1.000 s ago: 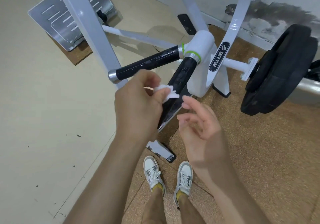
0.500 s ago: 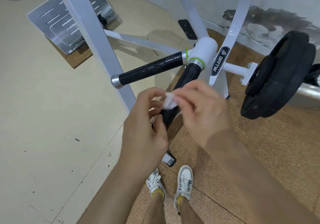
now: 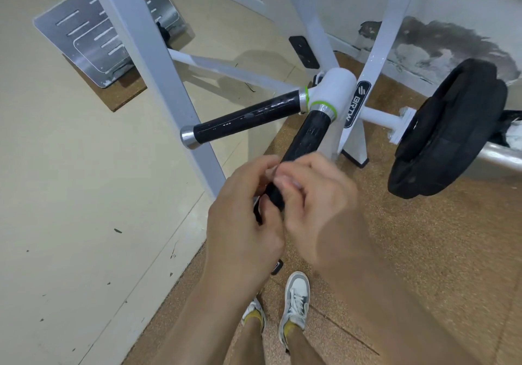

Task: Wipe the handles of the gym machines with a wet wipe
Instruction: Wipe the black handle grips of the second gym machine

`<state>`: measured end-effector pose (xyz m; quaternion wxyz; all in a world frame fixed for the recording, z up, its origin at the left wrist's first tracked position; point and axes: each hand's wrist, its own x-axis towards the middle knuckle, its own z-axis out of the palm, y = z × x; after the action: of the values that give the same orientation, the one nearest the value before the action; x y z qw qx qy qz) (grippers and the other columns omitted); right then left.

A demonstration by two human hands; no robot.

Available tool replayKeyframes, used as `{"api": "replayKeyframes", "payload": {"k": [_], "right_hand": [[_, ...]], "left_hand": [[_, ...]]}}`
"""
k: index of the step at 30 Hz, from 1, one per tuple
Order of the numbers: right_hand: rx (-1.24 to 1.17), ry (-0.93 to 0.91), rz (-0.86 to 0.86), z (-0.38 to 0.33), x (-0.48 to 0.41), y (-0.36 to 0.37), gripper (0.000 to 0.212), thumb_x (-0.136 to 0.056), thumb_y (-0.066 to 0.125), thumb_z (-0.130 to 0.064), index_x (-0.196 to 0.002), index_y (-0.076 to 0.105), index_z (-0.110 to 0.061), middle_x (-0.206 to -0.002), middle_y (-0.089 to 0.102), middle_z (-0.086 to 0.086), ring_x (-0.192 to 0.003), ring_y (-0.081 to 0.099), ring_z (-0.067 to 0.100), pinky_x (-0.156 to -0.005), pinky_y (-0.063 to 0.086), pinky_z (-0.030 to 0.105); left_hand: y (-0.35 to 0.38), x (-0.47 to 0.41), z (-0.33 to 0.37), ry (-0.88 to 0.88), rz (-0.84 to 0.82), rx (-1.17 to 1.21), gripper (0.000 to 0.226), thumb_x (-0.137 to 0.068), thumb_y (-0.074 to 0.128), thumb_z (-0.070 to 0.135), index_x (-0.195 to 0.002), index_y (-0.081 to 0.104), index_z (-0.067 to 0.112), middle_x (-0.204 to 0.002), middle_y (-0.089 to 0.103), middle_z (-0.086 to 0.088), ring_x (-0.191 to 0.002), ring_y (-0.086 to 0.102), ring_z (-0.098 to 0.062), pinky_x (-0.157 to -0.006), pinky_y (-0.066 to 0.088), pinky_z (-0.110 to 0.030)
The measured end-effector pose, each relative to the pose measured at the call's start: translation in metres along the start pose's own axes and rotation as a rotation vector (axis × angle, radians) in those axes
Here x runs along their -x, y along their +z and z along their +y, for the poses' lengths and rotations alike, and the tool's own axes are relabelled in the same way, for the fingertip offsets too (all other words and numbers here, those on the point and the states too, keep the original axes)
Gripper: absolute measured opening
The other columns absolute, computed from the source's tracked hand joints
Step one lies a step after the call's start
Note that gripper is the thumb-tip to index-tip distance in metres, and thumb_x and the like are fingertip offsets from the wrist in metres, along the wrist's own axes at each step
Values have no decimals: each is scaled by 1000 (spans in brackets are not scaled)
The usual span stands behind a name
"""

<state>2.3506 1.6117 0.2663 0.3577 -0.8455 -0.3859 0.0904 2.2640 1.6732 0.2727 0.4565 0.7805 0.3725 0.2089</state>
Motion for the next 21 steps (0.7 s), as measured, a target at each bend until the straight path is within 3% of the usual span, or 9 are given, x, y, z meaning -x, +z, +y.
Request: {"api": "replayKeyframes", "payload": {"k": [2, 4, 6, 10, 13, 16, 19, 21], "right_hand": [[28, -22, -4, 7, -7, -2, 23, -88, 49, -20, -86, 71, -14, -86, 60, 1, -67, 58, 20, -62, 49, 32], [72, 11, 140, 22, -31, 2, 16, -88, 55, -13, -86, 71, -10, -87, 60, 7, -72, 53, 15, -67, 41, 21], [66, 56, 227, 27, -38, 5, 12, -89, 59, -9, -89, 71, -8, -86, 59, 9, -73, 46, 10, -65, 31, 13], [-79, -28, 102, 20, 3, 2, 14, -91, 58, -6, -96, 71, -8, -88, 58, 4, -74, 52, 7, -70, 40, 7], [-27, 25, 164, 34, -29, -3, 13, -89, 61, -10, -95, 73, -11, -88, 60, 5, -74, 55, 12, -67, 39, 7], [3, 68, 179, 32, -31, 0, 13, -88, 61, -8, -94, 73, -11, -89, 62, 6, -76, 57, 16, -67, 40, 10], [-90, -19, 75, 21, -7, 0, 14, -87, 61, -5, -89, 73, -10, -86, 61, 4, -73, 56, 9, -66, 44, 14], [-44, 0, 114, 28, -26, -1, 14, -86, 62, -6, -89, 74, -10, -85, 59, 3, -72, 53, 10, -66, 43, 18]], "left_hand": [[0, -1, -1, 13, -22, -33, 51, -77, 43, 9, -115, 55, 41, -104, 61, 31, -99, 58, 3, -84, 49, -21], [0, 0, -4, 44, -11, -60, 50, -76, 42, 11, -113, 62, 40, -105, 62, 35, -104, 54, 5, -89, 48, -20], [2, 1, -6, 65, 16, -90, 47, -76, 40, 17, -108, 71, 32, -111, 64, 25, -106, 53, 4, -92, 45, -18], [0, -2, -3, 56, 0, -166, 32, -82, 52, 19, -103, 70, 35, -105, 68, 22, -96, 57, 0, -85, 40, -9], [-2, -8, 6, 5, -23, -236, 22, -80, 71, 26, -101, 71, 32, -98, 70, 19, -88, 61, -6, -76, 43, -17], [-3, -13, 9, -78, -64, -208, 23, -77, 74, 26, -99, 71, 34, -93, 69, 20, -85, 59, 1, -72, 42, -14], [-7, -15, 9, -102, -75, -124, 27, -76, 75, 24, -95, 67, 41, -80, 65, 30, -85, 58, 5, -75, 43, -11], [-8, -16, 8, -102, -78, -116, 29, -75, 76, 24, -97, 66, 41, -72, 57, 38, -86, 58, 4, -75, 42, -11]]}}
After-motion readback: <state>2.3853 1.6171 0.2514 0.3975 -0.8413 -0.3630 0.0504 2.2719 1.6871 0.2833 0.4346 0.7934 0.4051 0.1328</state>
